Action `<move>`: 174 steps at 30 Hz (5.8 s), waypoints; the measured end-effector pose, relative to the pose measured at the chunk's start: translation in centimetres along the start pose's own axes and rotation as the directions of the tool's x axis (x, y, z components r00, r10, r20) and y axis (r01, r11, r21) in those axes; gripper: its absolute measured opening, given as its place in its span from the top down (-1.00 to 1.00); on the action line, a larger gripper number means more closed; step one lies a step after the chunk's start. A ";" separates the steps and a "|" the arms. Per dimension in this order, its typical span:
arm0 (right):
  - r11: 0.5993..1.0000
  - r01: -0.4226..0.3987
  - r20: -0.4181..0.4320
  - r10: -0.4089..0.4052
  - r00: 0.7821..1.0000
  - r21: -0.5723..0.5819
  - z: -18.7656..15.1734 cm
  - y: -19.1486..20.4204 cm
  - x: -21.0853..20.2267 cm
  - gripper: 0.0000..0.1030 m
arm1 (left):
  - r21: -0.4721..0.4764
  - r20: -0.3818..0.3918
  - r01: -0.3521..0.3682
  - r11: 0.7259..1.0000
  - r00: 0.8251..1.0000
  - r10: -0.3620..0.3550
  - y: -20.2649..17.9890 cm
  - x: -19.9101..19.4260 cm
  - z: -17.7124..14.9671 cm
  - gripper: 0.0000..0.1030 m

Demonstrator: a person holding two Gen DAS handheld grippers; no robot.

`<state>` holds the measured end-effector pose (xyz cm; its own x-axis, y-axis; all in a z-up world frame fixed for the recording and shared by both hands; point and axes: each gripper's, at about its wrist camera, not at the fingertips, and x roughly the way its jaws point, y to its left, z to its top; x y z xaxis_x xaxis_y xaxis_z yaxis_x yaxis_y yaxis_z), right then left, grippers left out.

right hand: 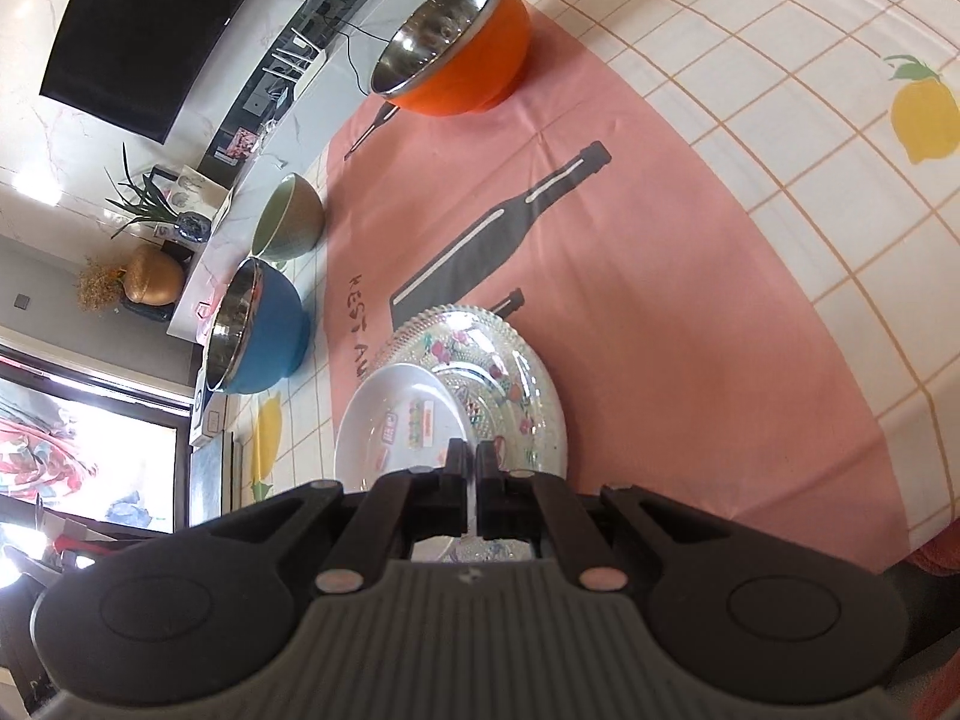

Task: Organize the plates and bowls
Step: 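Carry the small white plate with the left gripper and lower it onto the plate stack, then open the left gripper to release the plate while the right gripper moves toward the orange bowl, then grasp the rim of the orange steel bowl with both grippers, then lift the orange bowl with both grippers and carry it toward the blue bowl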

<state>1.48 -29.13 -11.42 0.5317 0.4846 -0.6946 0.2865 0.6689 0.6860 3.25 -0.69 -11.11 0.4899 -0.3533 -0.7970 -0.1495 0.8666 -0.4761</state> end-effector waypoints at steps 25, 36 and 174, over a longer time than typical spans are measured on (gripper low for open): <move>0.997 0.038 0.018 -0.037 0.999 -0.062 0.0 0.5 0.7 0.93 | 0.026 -0.006 -0.029 0.999 1.000 0.029 -0.3 0.8 0.0 0.87; 0.990 0.057 0.074 -0.048 0.996 -0.132 0.3 1.5 -0.3 0.84 | 0.043 0.077 -0.033 0.999 0.997 0.030 -0.7 -1.0 0.8 0.52; 0.765 0.399 0.417 -0.188 0.889 -0.505 3.0 5.6 -7.7 0.01 | 0.286 0.147 0.071 0.955 0.982 -0.117 -8.3 -3.1 3.2 0.17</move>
<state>1.36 -30.84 -1.59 0.7514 0.0696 -0.6561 0.0288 0.9900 0.1380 5.71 -5.68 -3.52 0.6246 -0.3967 -0.6727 0.1379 0.9039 -0.4050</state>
